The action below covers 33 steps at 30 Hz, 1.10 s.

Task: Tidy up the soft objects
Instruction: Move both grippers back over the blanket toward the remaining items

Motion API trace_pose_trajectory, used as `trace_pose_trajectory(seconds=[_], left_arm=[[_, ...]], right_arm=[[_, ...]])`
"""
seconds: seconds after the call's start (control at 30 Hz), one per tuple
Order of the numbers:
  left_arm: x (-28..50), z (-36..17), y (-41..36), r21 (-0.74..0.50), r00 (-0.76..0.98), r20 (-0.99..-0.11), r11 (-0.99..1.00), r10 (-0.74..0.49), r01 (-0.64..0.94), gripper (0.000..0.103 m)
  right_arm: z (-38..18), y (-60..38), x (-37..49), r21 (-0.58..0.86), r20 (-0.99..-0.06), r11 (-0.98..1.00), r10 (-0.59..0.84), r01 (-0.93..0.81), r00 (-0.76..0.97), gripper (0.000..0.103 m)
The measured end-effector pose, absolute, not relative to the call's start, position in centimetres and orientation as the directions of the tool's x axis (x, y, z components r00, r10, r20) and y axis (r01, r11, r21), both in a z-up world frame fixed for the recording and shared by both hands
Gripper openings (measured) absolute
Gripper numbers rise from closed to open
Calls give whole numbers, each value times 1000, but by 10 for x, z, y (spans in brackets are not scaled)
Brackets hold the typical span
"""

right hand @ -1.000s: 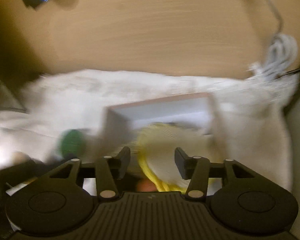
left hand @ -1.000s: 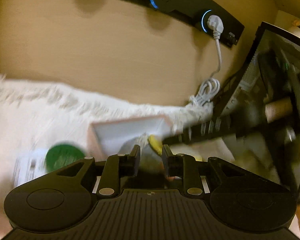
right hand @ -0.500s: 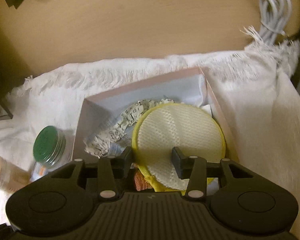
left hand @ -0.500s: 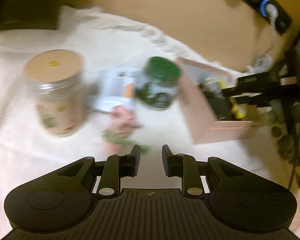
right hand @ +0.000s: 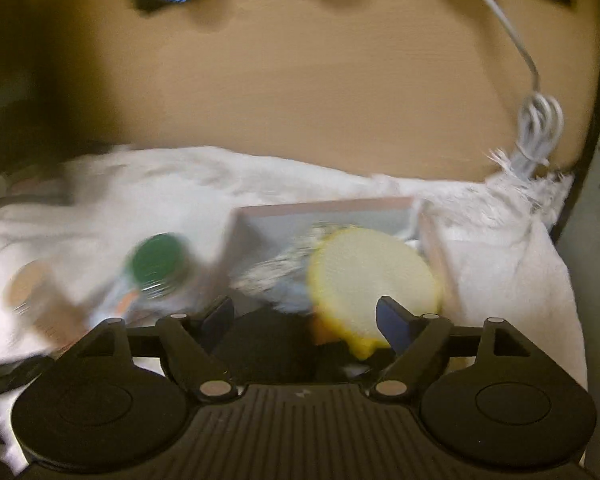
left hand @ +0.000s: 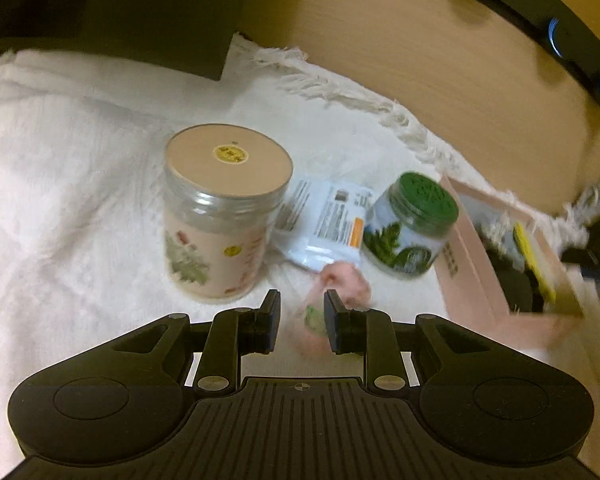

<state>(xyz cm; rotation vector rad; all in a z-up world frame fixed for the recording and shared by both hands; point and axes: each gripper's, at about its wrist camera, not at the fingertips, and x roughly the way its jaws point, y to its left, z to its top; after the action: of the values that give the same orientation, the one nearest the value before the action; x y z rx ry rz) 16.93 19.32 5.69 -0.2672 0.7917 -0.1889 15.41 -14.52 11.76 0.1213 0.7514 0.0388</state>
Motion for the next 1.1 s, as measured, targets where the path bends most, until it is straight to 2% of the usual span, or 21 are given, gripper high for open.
trace_pose_trajectory(seconds=[0.1,0.23,0.37,0.67,0.77,0.87,1.1], left_arm=[[186,51,182,-313,687,-666,945,-289,94,26],[197,42,156,-231,677,-676,956,-292,182,26],[194,32,139,-177,621,-725,952,-297,249,27],[186,33,145,-170,620,-734,959,-277,227,26],[181,33,143,-182,609,-740,956,-287,230,26],[175,30,141,-192,599,-746,955,-291,225,26],[150,23,134,-229,611,-739,959,-284,168,26]], right_arm=[[118,-128,128,129,-676,989,142,-74,723,85],[96,-102,109,130,-726,981,191,-141,660,85],[62,-83,101,56,-784,980,162,-193,600,85],[24,-67,103,-34,-818,977,93,-210,567,86],[19,-71,103,-13,-812,982,101,-190,574,92],[13,-79,101,4,-802,983,113,-184,586,103],[6,-84,86,-2,-736,977,143,-213,662,103]])
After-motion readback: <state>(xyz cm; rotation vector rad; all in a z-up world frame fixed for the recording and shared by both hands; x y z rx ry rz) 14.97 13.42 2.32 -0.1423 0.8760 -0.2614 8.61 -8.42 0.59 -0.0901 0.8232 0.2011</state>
